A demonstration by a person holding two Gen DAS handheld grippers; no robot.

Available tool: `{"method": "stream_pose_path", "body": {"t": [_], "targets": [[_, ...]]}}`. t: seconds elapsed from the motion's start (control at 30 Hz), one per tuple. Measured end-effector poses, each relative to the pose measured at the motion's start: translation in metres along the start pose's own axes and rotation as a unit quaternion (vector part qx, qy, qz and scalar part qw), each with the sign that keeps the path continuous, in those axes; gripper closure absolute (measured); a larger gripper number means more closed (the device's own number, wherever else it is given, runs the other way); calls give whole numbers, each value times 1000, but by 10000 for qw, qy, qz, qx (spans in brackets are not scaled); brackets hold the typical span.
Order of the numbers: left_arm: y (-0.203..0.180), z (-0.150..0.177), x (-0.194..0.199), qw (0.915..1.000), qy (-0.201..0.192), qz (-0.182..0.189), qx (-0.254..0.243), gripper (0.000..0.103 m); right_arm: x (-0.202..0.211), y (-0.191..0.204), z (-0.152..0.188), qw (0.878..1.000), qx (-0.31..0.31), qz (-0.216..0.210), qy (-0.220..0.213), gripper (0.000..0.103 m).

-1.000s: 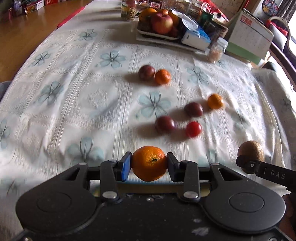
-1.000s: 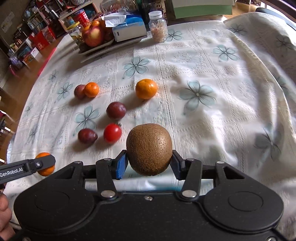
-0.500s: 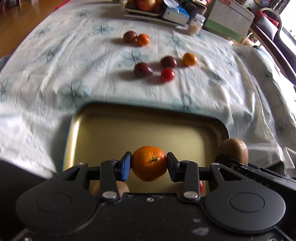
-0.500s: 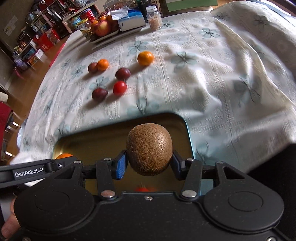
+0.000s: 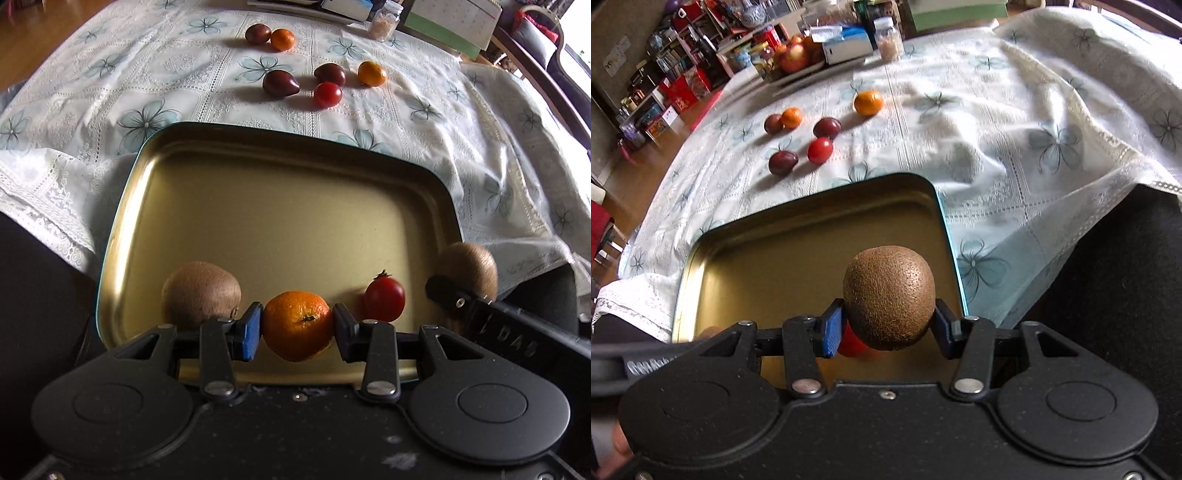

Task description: Organize fruits

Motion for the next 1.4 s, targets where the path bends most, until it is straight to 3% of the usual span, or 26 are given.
{"method": "stream_pose_path", "body": {"t": [0.3,0.6,0.77,1.4], "targets": [[-6,15,-11,9996,-66,-83,-252,63,-1,-3,0,9999,-128,20,-52,47],[4,9,-4,9999,-148,-4,41,65,-4,-1,1,9999,-104,79,62,46],[6,8,-2,9998,-122,70,161,64,4,0,1,9998,-53,-37,-203,46],[0,11,-7,9999,4,-119,50,64,-5,2,2,9999,20,22,98,47]]}}
Point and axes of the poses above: each gripper's, at about its wrist camera, not at the fingertips, and x roughly against the way its jaws point, y to its left, z to its underside, the point moved 4 cm from there along -x, roughly the way its jaws point, and after that the axes turned 3 degrees about y, right-handed, at the moved point
